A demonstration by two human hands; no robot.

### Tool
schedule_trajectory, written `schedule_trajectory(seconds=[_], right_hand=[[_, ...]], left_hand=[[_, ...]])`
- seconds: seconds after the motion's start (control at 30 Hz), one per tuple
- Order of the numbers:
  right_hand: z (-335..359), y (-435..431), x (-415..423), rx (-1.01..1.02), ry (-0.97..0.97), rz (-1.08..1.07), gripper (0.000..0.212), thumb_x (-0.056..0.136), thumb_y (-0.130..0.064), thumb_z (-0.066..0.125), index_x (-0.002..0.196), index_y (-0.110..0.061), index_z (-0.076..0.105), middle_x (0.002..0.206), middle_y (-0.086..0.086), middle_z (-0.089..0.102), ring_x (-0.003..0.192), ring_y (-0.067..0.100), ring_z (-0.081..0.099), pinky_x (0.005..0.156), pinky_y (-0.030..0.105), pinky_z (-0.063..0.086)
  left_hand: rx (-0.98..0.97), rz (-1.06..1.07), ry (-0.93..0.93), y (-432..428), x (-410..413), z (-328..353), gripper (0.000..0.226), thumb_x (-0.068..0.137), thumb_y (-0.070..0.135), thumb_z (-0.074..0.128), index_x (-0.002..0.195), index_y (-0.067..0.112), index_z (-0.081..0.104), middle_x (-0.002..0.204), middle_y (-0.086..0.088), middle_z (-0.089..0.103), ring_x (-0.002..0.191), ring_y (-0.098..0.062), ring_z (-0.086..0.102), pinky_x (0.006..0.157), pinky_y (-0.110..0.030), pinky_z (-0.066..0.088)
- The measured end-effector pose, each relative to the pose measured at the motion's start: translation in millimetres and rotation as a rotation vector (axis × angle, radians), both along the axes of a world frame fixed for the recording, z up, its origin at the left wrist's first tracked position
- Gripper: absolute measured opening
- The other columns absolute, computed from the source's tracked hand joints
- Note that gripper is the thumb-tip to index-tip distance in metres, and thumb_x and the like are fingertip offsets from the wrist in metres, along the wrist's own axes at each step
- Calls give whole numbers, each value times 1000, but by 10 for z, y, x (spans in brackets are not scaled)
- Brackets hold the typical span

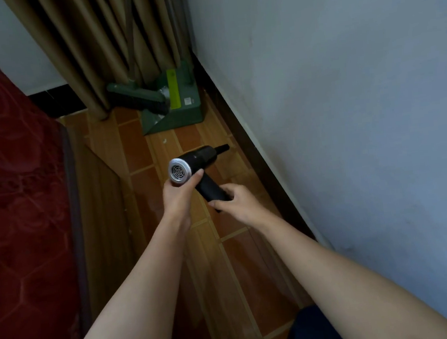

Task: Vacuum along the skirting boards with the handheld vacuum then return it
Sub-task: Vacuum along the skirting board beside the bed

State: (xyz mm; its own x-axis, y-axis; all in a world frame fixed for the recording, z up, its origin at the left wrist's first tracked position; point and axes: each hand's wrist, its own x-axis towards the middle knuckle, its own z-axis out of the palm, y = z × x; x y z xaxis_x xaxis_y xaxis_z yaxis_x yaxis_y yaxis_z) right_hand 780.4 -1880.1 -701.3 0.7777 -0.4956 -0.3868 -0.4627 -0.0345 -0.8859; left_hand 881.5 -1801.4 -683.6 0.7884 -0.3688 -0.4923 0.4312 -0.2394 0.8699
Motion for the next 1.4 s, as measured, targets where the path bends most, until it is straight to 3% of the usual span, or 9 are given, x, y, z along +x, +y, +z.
schedule_trajectory(seconds=[0.1,0.27,0.47,0.6,0.87,1.07,1.17,1.27,1.4], right_hand=[[-14,29,32,-29,-17,-2,36,85,-21,65,119,-15,55,110,3,62,99,18,59,87,33,50],[-14,28,1,-85,-18,3,41,87,-22,64,125,-14,52,110,0,59,99,12,54,74,15,39],[-6,-76,-146,-156,18,49,53,93,-39,52,141,-22,38,140,-1,45,123,13,45,95,26,39],[-33,-232,-336,-218,66,-58,44,96,-34,48,138,-25,41,138,-2,48,124,14,46,98,30,40],[-99,-411,-511,-425,89,-55,39,97,-28,45,135,-25,45,137,-6,49,124,10,45,103,30,40],[-186,-512,-659,-680,213,110,42,99,-31,39,140,-24,39,141,-5,44,129,10,39,103,24,34],[-236,-533,-698,-692,263,148,42,99,-32,39,140,-24,38,141,-5,44,129,10,37,103,24,33],[-300,-552,-722,-681,281,155,42,99,-33,39,141,-25,38,141,-6,44,130,8,36,104,24,33],[-334,-581,-689,-696,258,125,42,98,-34,40,140,-29,38,140,-10,43,129,4,35,102,19,30]], left_hand=[[-49,24,98,-36,-8,-38,35,79,16,72,110,12,55,114,-10,62,114,-26,56,108,-44,38],[-28,81,162,-96,-4,-126,36,81,15,71,112,12,53,112,-9,62,108,-26,58,105,-46,40],[-90,164,202,-163,25,-158,47,85,15,66,129,12,48,114,-11,61,105,-26,58,98,-41,45],[-109,174,218,-247,129,-210,48,87,17,63,133,15,47,121,-11,61,111,-25,58,101,-45,42],[-79,180,266,-508,354,-541,38,89,17,58,126,12,50,102,-6,64,89,-18,62,74,-34,45],[-82,233,211,-688,505,-902,38,84,15,67,120,11,52,107,-7,62,96,-21,61,94,-39,48],[-81,237,245,-770,576,-1092,44,83,17,69,123,9,54,105,-6,63,95,-20,63,81,-34,49],[-113,248,271,-853,673,-1282,34,84,15,67,116,12,55,87,-3,63,73,-14,62,63,-28,49],[-151,253,329,-969,813,-1507,41,82,21,69,120,12,56,95,-6,66,74,-15,63,62,-30,50]])
